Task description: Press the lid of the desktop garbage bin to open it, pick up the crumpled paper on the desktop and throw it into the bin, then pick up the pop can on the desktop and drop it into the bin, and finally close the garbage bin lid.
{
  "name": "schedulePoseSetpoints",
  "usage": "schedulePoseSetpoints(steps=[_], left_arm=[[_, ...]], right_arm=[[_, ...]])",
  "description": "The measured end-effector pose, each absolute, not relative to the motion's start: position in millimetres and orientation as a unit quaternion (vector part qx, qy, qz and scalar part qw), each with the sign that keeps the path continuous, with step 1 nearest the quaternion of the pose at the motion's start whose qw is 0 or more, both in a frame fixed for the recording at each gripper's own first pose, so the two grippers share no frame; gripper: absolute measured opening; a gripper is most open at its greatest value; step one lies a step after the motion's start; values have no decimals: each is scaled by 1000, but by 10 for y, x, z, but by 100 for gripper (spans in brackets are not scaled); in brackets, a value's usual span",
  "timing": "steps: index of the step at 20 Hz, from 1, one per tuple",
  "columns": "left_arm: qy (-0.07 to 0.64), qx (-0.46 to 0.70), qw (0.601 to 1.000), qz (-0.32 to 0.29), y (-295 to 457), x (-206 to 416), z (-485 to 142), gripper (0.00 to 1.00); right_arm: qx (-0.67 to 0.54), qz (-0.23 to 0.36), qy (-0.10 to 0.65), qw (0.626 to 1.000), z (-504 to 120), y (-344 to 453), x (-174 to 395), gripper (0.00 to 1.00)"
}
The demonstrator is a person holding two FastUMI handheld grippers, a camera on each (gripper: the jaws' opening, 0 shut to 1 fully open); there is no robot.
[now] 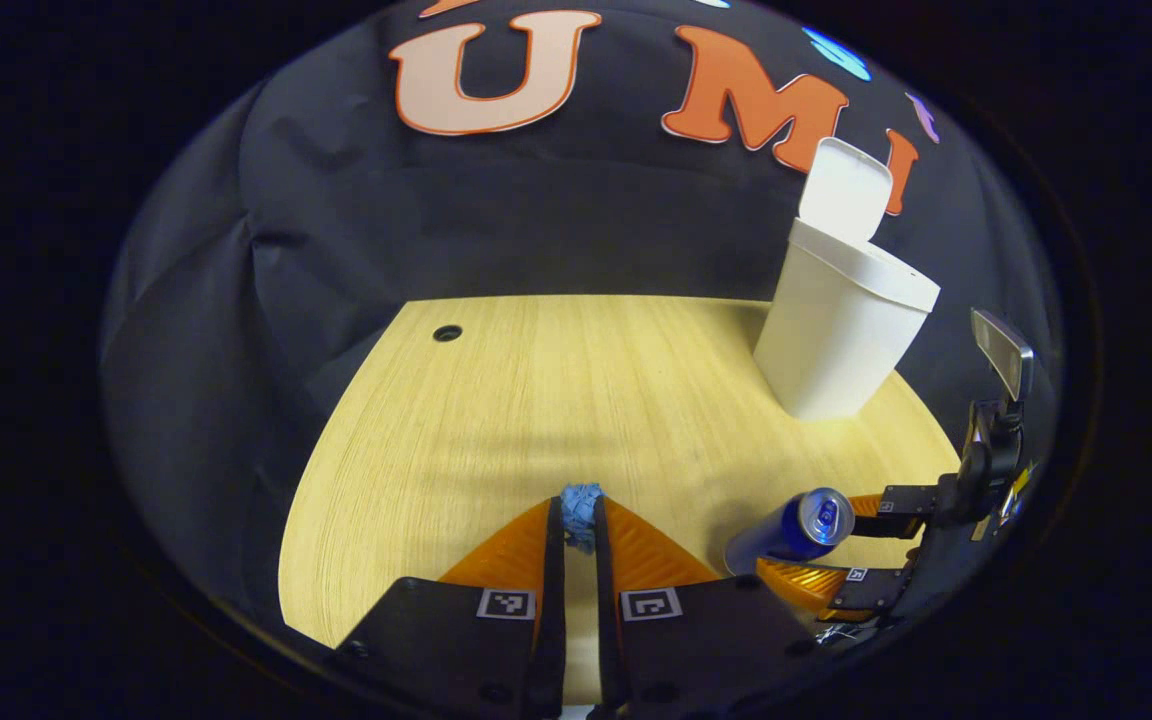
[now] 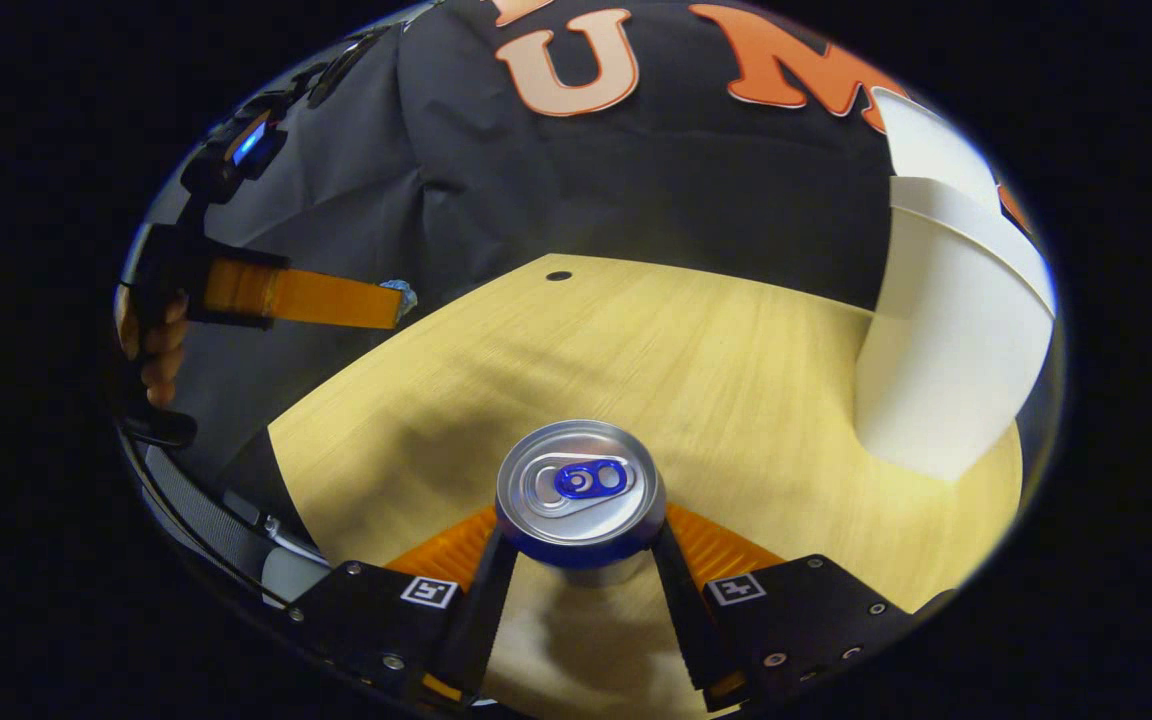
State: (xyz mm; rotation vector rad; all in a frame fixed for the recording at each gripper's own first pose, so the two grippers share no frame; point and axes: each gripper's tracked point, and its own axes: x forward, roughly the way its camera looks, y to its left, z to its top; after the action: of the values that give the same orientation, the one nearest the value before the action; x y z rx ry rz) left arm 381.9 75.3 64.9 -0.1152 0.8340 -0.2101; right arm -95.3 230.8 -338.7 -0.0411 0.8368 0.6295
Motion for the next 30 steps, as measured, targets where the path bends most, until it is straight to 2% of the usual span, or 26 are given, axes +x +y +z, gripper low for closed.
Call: schedulePoseSetpoints(steps=[1,8,16,22,30], left_arm=[[395,-55,910,-111,652,3905,713,17],[338,-59,919,-195,-373,4561,1242,17],[268,-75,921,-273,-1622,5269,1981,17],[226,-62,921,-311,-2331,5663,2332,17],[219,-54,919,-322,-2923,5925,2269,17]], right_arm=[[-20,287,397,872,-3361,2165,-879,76],[-18,194,386,902,-3149,1082,-713,76],[-7,114,378,919,-3046,80,-569,75],[5,79,374,924,-2981,-382,-466,76],[12,62,362,930,-2779,-724,-338,75]])
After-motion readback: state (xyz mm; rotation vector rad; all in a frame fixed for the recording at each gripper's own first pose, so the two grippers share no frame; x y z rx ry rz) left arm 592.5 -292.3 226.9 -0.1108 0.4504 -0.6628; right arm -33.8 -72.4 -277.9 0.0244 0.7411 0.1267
